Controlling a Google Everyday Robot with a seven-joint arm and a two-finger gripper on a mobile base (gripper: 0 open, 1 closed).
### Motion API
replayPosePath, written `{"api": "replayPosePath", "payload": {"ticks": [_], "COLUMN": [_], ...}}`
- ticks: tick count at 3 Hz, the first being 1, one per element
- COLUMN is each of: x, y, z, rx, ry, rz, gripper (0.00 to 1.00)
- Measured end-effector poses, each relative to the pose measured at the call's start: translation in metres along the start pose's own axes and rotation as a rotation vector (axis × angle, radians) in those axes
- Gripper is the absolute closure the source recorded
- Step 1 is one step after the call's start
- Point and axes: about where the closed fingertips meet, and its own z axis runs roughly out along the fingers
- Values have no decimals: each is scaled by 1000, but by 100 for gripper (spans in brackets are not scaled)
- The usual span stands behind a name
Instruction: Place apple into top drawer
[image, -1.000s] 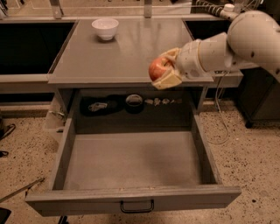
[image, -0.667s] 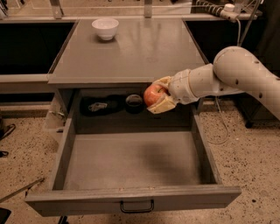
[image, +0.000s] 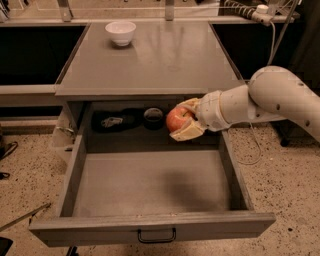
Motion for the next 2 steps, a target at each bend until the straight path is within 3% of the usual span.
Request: {"api": "replayPosePath", "payload": {"ticks": [2], "x": [53], "y": [61], "z": [47], "rx": [-22], "ry": [5], "rz": [86], "gripper": [100]}}
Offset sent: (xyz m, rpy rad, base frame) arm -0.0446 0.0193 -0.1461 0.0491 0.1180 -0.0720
